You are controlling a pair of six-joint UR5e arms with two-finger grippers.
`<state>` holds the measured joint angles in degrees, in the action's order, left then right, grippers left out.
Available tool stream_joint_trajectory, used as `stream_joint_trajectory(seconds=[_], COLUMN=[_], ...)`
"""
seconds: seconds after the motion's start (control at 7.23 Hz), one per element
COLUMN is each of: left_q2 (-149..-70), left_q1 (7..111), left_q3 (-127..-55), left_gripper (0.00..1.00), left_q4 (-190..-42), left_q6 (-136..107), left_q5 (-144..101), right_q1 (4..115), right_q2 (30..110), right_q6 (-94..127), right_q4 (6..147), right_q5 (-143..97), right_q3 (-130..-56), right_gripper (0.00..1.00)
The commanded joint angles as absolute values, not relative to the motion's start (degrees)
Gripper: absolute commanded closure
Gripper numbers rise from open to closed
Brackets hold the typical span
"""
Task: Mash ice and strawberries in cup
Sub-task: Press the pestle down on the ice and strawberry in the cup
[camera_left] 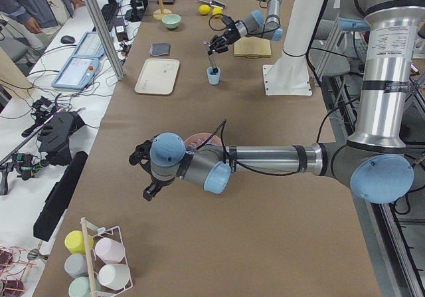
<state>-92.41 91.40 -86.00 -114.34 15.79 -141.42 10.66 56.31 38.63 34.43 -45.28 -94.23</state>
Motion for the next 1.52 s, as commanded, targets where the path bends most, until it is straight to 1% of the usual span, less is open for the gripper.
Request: stream_joint_trajectory(seconds=[0.0, 0.83, 0.97, 1.11, 1.38], left_q2=[-92.5, -93.0, -93.1, -93.2, -93.3], left_q1=[91.3, 91.3, 91.3, 91.2, 91.2], left_q3=[-85.8, -85.3, -85.3, -85.3, -86.0], left_gripper=[0.03, 0.03, 0.03, 0.03, 0.03], left_q4=[-114.3, -114.3, -114.3, -114.3, -114.3], left_q6=[15.8, 15.8, 15.8, 15.7, 14.9], left_q5=[-141.4, -141.3, -141.3, -141.3, -141.4], right_q1=[11.1, 11.6, 13.9, 15.4, 19.0], right_q2=[56.2, 55.7, 55.6, 55.7, 56.5], right_q6=[38.7, 38.8, 38.4, 38.4, 38.3], right_q4=[34.5, 34.5, 34.5, 34.4, 34.9], right_q5=[-45.3, -45.8, -49.0, -52.5, -58.8], right_q3=[-93.6, -92.9, -93.5, -94.8, -100.0], right_gripper=[1.00, 1.00, 1.00, 1.00, 1.00])
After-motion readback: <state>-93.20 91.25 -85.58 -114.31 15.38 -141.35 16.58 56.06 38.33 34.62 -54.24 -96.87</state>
